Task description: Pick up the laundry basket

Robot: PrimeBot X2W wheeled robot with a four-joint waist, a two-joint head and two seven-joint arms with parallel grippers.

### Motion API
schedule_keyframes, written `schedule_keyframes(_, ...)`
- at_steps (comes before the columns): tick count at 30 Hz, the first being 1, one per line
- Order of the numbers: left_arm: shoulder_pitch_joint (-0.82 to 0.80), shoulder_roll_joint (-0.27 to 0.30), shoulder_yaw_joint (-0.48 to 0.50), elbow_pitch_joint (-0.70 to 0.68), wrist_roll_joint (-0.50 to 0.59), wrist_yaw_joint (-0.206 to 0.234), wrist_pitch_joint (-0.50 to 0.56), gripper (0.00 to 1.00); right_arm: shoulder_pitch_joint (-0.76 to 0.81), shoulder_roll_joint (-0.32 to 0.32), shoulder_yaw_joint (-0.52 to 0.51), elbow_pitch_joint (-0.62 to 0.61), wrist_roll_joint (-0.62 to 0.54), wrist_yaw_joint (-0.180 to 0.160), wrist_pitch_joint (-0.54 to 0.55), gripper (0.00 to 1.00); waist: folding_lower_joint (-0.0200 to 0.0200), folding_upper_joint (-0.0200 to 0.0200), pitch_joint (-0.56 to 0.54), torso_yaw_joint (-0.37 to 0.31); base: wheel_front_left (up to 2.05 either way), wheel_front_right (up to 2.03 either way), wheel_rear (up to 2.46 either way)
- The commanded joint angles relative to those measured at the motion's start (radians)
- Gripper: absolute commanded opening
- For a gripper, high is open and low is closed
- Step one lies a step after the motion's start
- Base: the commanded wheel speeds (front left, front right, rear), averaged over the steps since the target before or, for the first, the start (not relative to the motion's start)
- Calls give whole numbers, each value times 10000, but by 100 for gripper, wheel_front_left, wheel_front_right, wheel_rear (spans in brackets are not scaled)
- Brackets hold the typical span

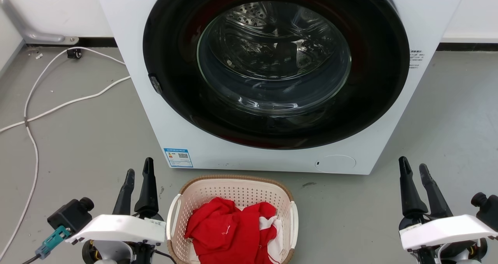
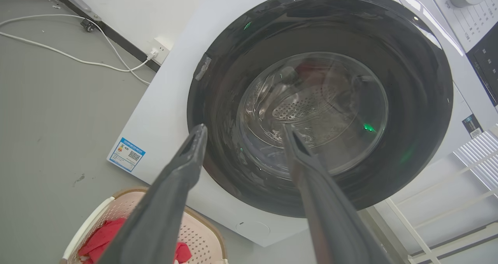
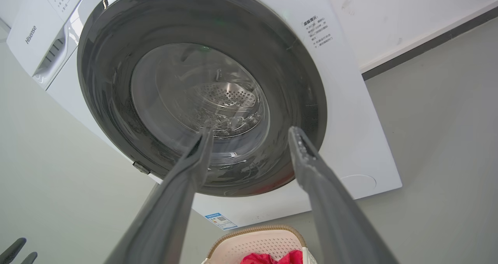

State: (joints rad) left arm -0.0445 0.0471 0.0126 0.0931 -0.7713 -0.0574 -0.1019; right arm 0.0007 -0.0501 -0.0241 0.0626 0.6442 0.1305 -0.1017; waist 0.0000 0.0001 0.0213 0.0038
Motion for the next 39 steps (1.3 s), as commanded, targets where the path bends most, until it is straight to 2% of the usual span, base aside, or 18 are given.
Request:
schedule_keyframes(1, 18, 28, -7, -178, 333, -7, -107, 100, -26, -13, 16, -217, -317, 3, -103, 100, 0, -1, 7, 2, 0, 0, 0)
schedule_keyframes(16, 138, 32, -101, -380, 1889, -79, -529, 100, 156, -9, 82, -493, -2029, 2, -525, 100, 0, -1, 78, 30, 0, 0, 0)
schedule_keyframes(39, 252, 38, -210, -536, 4000, -156, -1049, 100, 366, -5, 120, -828, -4006, 2, -1051, 100, 0, -1, 272, 62, 0, 0, 0)
